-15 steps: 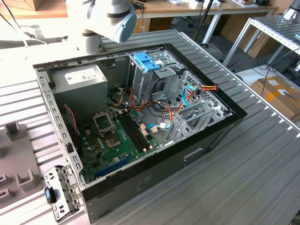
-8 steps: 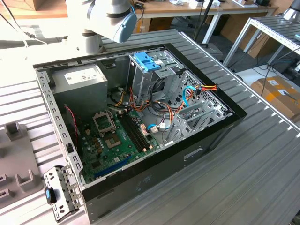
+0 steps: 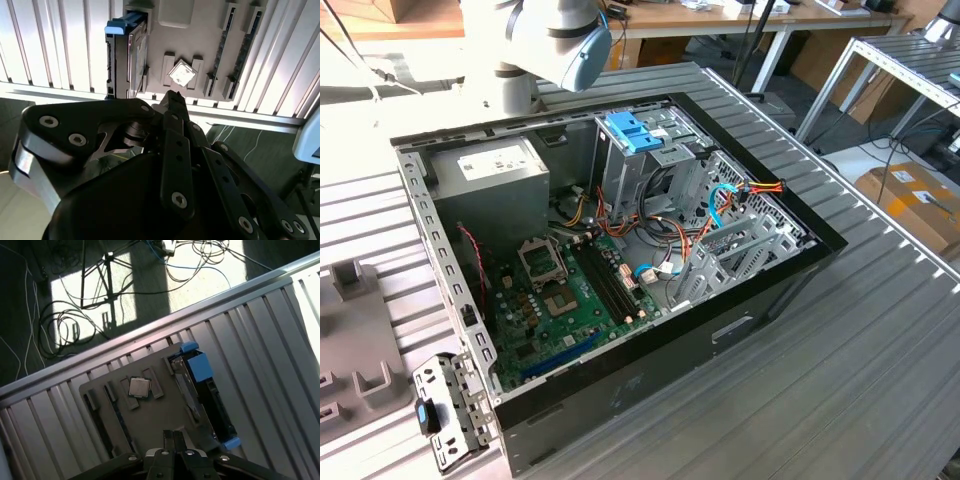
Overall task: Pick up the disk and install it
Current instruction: 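Pick up the disk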
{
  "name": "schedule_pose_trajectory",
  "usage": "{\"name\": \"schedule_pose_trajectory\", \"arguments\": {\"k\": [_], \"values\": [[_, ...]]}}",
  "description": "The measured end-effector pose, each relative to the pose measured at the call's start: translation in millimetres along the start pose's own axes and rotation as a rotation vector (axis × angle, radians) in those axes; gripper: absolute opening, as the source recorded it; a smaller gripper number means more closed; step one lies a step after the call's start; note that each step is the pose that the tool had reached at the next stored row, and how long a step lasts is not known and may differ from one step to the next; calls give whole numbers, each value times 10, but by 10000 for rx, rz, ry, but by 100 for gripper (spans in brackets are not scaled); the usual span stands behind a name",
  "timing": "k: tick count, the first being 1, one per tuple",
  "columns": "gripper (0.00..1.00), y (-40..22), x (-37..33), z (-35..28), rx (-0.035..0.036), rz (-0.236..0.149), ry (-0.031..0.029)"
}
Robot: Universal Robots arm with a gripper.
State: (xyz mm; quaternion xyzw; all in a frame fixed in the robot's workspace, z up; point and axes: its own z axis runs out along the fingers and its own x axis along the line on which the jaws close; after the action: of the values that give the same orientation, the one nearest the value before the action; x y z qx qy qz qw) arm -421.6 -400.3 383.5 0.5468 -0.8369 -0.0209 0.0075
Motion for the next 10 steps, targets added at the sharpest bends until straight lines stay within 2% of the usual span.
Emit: {"name": "schedule_pose_trajectory", "arguments": {"k": [10], "values": [[11,0,0,0,-7,-629,27]]}}
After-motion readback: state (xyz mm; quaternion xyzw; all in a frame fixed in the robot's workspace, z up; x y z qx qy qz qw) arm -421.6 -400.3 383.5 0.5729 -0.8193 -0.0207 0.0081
